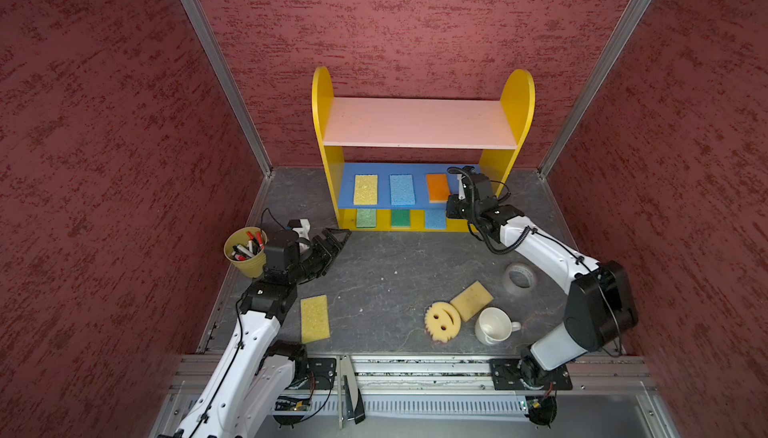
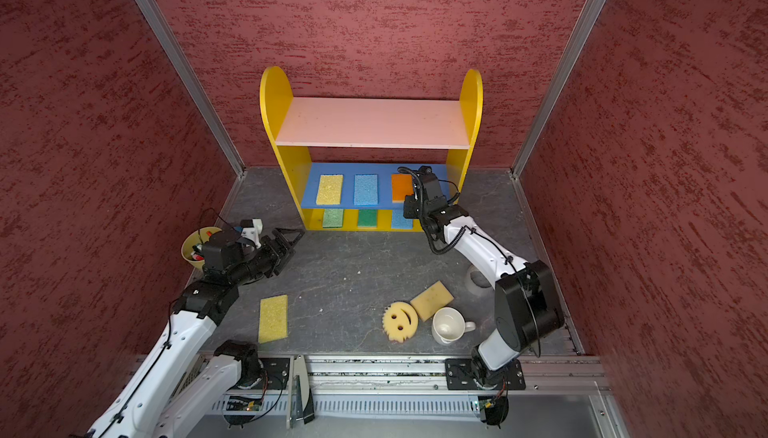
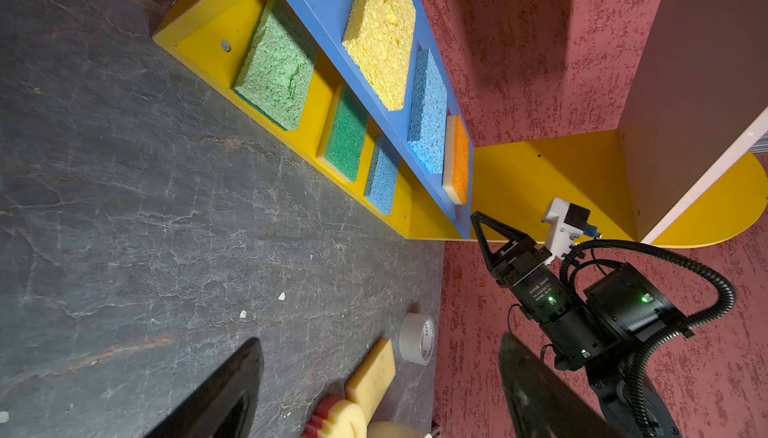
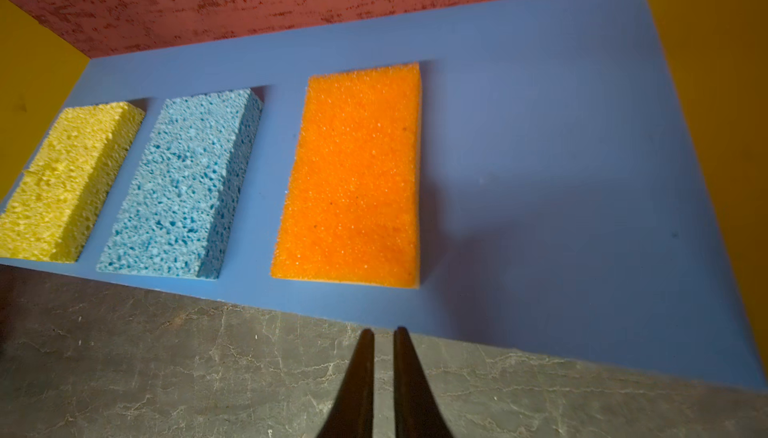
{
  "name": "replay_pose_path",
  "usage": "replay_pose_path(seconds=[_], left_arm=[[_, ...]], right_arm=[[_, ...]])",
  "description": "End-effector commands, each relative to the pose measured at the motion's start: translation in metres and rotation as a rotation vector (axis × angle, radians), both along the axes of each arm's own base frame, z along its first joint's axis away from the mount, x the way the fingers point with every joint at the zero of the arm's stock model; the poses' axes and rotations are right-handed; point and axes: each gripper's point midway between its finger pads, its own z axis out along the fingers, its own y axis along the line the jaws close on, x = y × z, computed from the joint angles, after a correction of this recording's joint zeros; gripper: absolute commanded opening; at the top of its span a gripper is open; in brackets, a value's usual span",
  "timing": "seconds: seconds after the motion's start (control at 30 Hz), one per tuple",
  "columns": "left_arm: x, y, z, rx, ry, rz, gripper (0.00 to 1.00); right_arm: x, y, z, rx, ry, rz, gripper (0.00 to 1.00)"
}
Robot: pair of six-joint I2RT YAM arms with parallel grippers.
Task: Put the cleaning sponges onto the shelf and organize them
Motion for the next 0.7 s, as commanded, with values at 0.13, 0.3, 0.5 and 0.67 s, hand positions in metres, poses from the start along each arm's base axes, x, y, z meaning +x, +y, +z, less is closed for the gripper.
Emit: replay_pose_path(seconds=[0.13,0.3,0.5,0.67], left_arm=[[0.001,0.001,0.007,0.001,-0.027,-0.003,0.88],[0.000,0.002,0.007,0.005,-0.030,0.000,0.88],[0.001,0.002,0.008,0.005,-0.029,0.002,0.88],[0.002,0.001,0.007,0.002,-0.027,-0.004,0.88]], right_arm=[[0.020,-0.009,0.014,-0.008,-0.076,-0.070,0.30],[0.031,-0.010,0.010,0.011,-0.082,-0.083,0.33],[0.038,-0.006,0.009,0.059,-0.086,-0.075,0.33],[0.042,-0.005,0.006,0.093,-0.078,-0.067,0.29]])
